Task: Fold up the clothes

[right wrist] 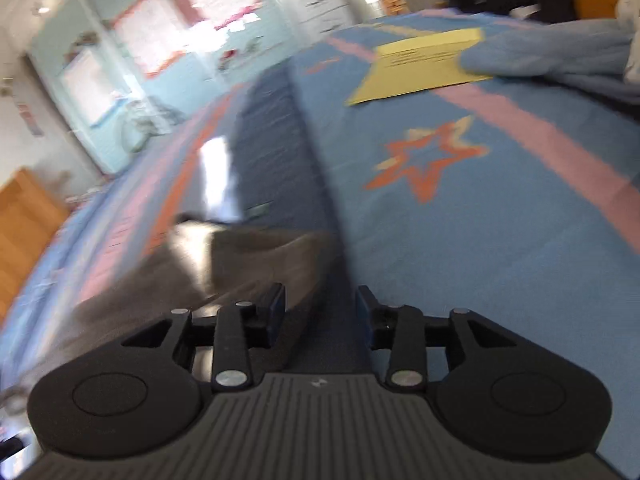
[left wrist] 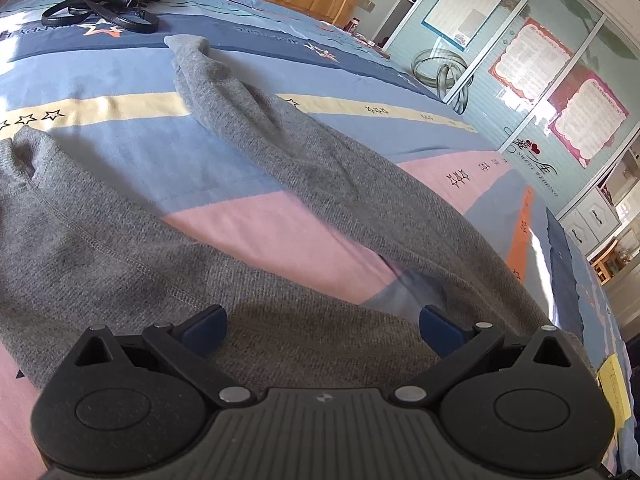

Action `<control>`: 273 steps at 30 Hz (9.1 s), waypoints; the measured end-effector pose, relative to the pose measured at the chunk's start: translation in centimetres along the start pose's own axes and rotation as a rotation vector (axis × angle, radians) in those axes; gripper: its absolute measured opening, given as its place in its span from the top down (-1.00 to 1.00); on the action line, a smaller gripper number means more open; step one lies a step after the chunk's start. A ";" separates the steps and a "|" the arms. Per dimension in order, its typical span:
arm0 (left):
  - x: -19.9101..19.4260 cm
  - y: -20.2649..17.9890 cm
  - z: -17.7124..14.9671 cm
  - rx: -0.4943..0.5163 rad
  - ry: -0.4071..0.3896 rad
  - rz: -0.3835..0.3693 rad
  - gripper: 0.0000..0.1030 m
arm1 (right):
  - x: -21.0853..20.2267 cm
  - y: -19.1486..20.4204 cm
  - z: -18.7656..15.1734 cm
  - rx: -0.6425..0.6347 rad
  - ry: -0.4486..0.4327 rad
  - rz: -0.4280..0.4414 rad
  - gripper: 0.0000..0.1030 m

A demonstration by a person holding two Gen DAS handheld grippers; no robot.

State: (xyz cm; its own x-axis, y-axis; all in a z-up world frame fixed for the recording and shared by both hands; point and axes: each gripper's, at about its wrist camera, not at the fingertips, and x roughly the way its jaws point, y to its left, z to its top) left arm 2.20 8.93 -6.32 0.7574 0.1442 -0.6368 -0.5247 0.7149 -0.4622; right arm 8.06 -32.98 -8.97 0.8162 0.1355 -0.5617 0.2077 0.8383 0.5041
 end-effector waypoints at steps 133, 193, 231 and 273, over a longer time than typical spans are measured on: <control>5.0 -2.3 -0.1 0.185 -0.023 -0.127 -0.99 | 20.7 8.3 13.4 0.180 0.247 0.443 -0.99; 3.5 -2.4 1.3 0.295 0.141 -0.156 -0.99 | 2.2 4.2 4.1 -0.219 0.053 -0.129 0.73; 5.3 -2.5 0.0 0.205 -0.013 -0.176 -0.99 | 19.7 5.4 10.6 0.005 0.505 0.445 -0.82; 5.4 -2.3 -0.3 0.257 -0.027 -0.164 -0.99 | 22.1 16.6 7.0 -0.861 -0.025 -0.188 0.63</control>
State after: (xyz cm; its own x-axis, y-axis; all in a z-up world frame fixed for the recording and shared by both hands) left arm 7.41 7.82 -8.91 0.8357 0.0287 -0.5484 -0.2821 0.8793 -0.3838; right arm 33.32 -19.77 -8.35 0.8231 -0.0475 -0.5659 -0.1306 0.9540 -0.2700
